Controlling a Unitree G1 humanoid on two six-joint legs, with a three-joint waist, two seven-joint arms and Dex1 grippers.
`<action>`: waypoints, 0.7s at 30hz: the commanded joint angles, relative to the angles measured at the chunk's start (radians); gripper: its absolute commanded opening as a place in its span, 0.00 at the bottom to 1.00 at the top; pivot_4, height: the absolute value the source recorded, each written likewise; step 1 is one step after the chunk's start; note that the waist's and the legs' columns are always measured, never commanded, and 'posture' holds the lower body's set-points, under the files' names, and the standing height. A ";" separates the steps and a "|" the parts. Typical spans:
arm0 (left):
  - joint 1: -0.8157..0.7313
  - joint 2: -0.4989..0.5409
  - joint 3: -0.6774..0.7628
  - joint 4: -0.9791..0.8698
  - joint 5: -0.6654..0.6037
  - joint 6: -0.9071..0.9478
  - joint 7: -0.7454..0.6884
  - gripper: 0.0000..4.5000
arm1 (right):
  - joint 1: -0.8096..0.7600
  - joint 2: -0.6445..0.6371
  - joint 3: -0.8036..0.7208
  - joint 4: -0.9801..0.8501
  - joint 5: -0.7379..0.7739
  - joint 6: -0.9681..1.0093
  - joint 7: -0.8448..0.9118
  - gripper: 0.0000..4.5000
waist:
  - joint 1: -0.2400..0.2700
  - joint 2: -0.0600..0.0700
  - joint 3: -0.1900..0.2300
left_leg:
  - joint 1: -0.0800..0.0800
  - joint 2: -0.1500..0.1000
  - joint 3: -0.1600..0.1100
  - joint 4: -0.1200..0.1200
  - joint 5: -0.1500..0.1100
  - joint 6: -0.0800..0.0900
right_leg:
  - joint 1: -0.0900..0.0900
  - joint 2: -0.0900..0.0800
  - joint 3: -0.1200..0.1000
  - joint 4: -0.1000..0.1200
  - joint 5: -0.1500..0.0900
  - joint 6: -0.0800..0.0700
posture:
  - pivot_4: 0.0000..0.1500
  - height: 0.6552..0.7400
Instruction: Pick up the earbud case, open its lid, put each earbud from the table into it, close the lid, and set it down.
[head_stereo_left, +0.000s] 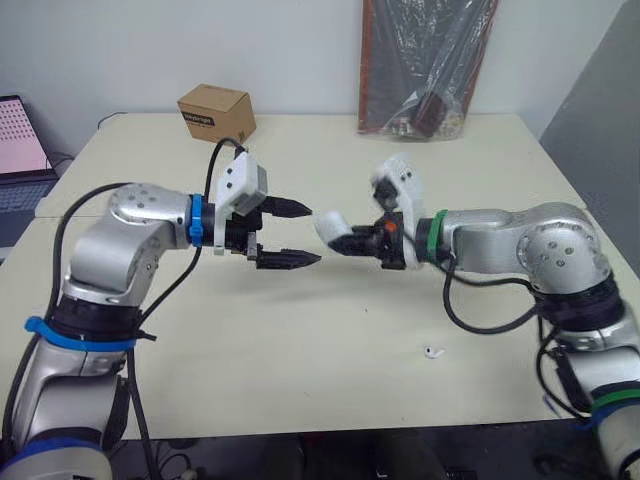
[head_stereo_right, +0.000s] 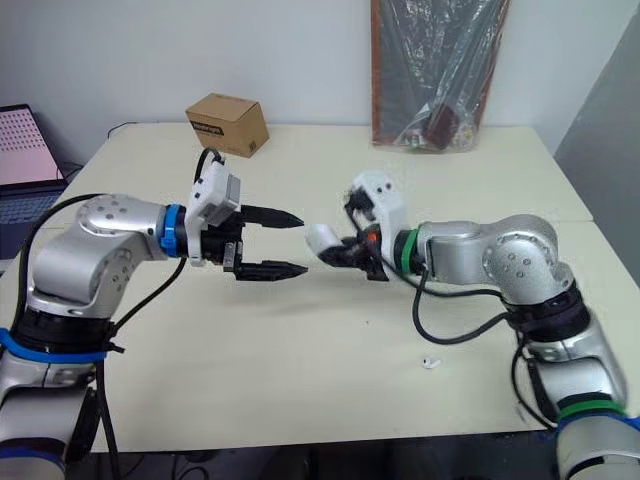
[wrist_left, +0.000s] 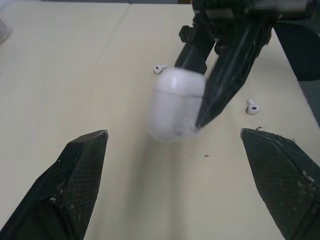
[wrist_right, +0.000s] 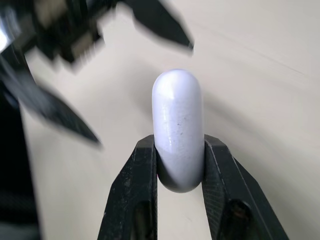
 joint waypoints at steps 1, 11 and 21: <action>-0.043 0.008 -0.023 0.013 -0.001 0.015 -0.042 0.99 | -0.038 -0.026 0.083 -0.062 -0.206 -0.107 0.216 0.17 | -0.001 0.000 0.000 | 0.000 0.000 0.000 0.000 0.000 0.000 | 0.000 0.000 0.000 0.000 0.000 0.000 | 1.00 1.00; -0.058 0.003 -0.103 0.046 0.070 -0.052 -0.108 0.99 | -0.068 0.021 0.094 -0.048 -0.457 -0.157 0.449 0.17 | -0.001 0.000 0.000 | 0.000 0.000 0.000 0.001 0.000 0.000 | -0.001 0.000 0.000 0.001 0.000 0.000 | 1.00 1.00; -0.060 -0.010 -0.118 0.056 0.094 -0.090 -0.151 0.57 | -0.098 0.070 0.061 -0.003 -0.554 -0.134 0.546 0.17 | 0.000 0.000 0.000 | 0.000 0.000 0.000 0.001 0.000 0.000 | -0.001 0.000 0.000 0.001 0.003 -0.004 | 1.00 1.00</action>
